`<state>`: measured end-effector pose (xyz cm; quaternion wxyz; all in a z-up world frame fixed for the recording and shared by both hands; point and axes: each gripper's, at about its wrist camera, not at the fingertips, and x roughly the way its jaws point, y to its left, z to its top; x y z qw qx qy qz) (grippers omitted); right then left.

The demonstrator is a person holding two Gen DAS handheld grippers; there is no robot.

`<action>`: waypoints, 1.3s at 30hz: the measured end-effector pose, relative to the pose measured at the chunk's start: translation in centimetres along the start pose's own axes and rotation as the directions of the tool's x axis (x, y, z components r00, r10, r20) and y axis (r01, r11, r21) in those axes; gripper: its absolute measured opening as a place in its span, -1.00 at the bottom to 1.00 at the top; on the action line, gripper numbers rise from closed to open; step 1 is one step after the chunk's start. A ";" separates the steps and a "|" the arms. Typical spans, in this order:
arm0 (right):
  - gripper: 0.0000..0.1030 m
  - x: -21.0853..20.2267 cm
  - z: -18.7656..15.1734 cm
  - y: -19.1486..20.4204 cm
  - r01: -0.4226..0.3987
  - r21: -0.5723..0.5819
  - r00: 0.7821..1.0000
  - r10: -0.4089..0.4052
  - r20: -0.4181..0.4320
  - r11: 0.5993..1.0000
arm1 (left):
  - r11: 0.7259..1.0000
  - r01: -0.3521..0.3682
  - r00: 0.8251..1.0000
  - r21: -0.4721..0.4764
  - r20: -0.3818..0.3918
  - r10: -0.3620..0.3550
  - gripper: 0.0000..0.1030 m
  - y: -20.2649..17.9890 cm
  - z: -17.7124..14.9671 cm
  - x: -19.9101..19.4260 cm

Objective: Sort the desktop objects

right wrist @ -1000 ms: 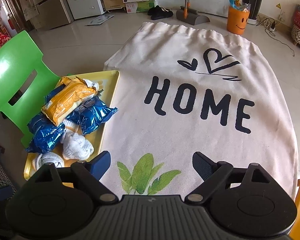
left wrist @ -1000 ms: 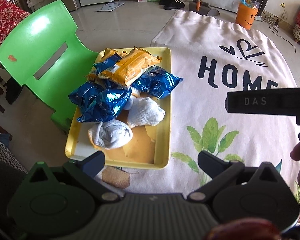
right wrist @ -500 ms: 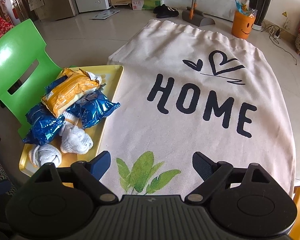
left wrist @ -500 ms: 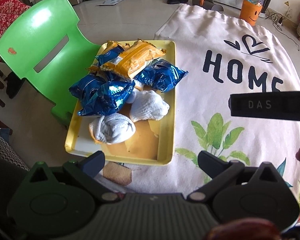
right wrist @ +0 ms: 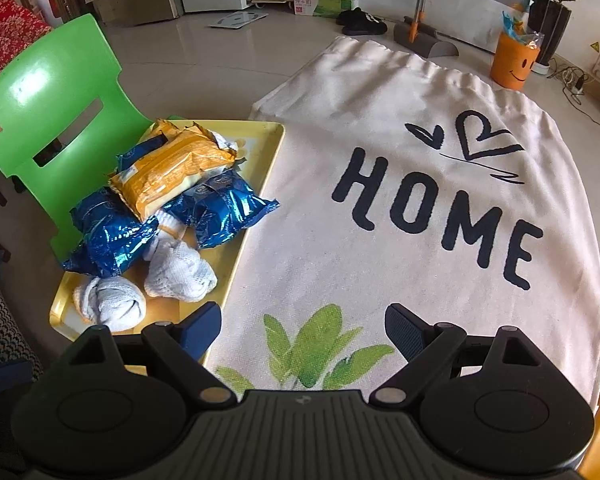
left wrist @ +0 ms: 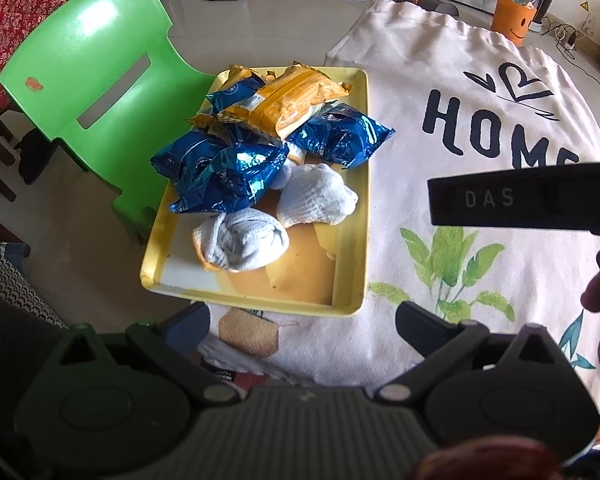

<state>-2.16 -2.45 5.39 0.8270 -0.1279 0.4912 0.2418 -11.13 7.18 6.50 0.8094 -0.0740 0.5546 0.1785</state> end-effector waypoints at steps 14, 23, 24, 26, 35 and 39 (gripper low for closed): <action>0.74 1.4 0.0 3.1 0.003 -0.108 1.000 -0.006 -0.026 0.994 | 0.999 -0.007 0.999 -0.031 -0.031 0.006 0.99 1.8 -0.6 1.1; 0.74 2.0 -0.2 3.4 0.010 -0.122 0.998 -0.017 -0.053 0.992 | 0.999 -0.001 0.999 -0.034 -0.046 -0.001 0.99 1.9 -0.8 1.7; 0.74 2.1 -0.2 3.4 0.009 -0.122 0.998 -0.016 -0.054 0.992 | 0.999 -0.001 0.999 -0.034 -0.046 0.000 0.99 1.9 -0.8 1.7; 0.74 2.2 -0.2 3.5 0.013 -0.126 0.998 -0.020 -0.056 0.992 | 0.999 0.000 0.999 -0.036 -0.048 -0.002 0.99 2.0 -0.8 1.8; 0.74 2.3 -0.2 3.6 0.014 -0.132 0.998 -0.022 -0.060 0.991 | 0.999 -0.004 0.999 -0.032 -0.051 0.003 0.99 2.0 -0.7 2.0; 0.74 2.4 -0.3 3.7 0.011 -0.134 0.998 -0.020 -0.063 0.991 | 1.000 -0.001 0.999 -0.025 -0.052 0.000 0.99 1.8 -0.7 2.1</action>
